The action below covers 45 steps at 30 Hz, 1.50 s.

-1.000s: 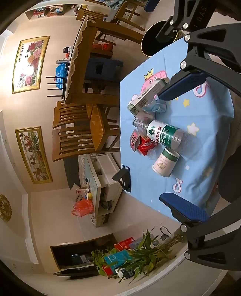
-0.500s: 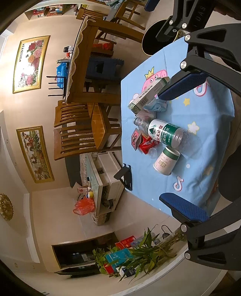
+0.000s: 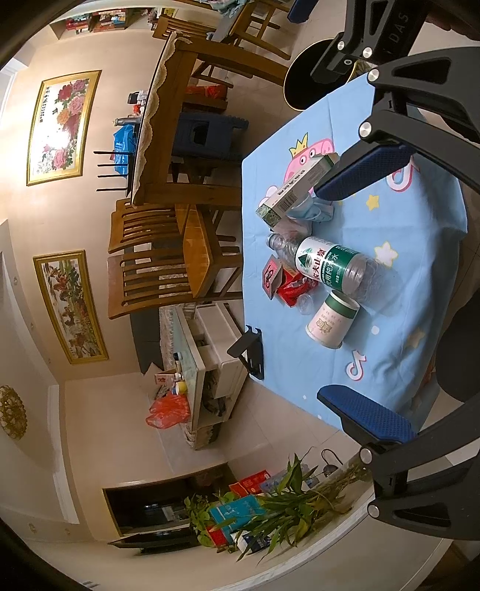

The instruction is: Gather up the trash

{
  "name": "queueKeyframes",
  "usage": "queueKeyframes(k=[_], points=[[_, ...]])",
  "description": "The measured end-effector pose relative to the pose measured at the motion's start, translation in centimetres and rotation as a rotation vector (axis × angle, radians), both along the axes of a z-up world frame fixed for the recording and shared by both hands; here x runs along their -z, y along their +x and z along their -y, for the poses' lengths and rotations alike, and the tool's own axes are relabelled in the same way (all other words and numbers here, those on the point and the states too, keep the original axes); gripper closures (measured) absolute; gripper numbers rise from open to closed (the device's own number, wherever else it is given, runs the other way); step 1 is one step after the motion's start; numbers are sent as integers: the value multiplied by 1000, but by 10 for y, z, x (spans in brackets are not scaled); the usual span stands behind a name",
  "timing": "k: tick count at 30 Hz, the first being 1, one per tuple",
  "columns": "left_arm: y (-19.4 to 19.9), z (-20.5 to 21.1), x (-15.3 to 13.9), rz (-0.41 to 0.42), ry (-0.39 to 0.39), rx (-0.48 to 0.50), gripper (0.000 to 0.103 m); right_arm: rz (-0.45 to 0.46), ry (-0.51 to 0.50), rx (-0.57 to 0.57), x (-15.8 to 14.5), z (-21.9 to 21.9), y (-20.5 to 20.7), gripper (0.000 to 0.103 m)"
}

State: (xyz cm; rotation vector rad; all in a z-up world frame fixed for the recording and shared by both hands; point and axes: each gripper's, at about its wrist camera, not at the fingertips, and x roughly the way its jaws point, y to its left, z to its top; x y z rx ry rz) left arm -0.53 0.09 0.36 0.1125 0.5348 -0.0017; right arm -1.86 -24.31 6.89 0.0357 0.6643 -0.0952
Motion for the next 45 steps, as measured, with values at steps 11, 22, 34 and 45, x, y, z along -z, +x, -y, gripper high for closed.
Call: queueKeyframes(k=[11,22,34,45], points=[[0,0,-1,-2,-3,0,7,0,1,0,-1,-1,0,5],[0,-1,0,-3,-5,0,7,0,1,0,-1,-1,0,5],[0,-1,0,-4,-6,2,7,-1,1,-1,-1,0,0,5],[-2,0,1,-6,-6,2,7,-3,3,-2,-1,0,0,5]])
